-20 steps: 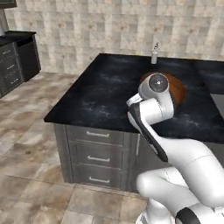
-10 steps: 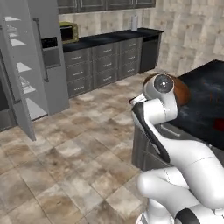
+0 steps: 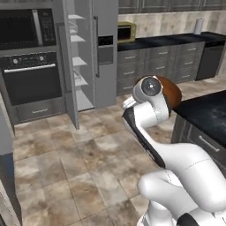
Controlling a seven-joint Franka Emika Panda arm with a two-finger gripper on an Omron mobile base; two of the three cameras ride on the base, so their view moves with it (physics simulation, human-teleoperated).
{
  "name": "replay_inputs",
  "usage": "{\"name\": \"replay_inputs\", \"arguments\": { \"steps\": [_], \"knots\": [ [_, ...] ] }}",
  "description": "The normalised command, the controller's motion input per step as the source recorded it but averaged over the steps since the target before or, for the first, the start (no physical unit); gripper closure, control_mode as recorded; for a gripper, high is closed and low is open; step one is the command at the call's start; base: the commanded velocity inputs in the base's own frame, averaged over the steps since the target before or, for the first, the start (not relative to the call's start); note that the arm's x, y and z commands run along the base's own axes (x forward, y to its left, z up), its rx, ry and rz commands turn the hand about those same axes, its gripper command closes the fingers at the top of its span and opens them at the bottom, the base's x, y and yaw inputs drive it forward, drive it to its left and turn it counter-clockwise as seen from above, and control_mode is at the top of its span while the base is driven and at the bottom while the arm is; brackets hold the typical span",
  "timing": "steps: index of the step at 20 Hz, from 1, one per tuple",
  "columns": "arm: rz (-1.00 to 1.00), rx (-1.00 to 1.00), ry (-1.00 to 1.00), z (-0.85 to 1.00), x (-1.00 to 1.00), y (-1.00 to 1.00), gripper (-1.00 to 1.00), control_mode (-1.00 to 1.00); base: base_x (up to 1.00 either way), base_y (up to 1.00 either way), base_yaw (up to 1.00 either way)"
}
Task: Move the mug from next to the sink to the open cabinet. Then, move the bowl with the avocado to the fridge to clear the area for faucet cleaning.
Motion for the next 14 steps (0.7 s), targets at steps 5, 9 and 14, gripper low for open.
{"name": "replay_inputs", "arguments": {
  "steps": [5, 9, 14],
  "knots": [
    [0.00, 0.00, 0.00, 0.00, 0.00, 0.00, 1.00, 1.00, 1.00, -0.11, 0.05],
    [0.00, 0.00, 0.00, 0.00, 0.00, 0.00, 1.00, 1.00, 1.00, -0.11, 0.05],
    [0.00, 0.00, 0.00, 0.00, 0.00, 0.00, 1.00, 1.00, 1.00, -0.33, 0.01]
  ]
}}
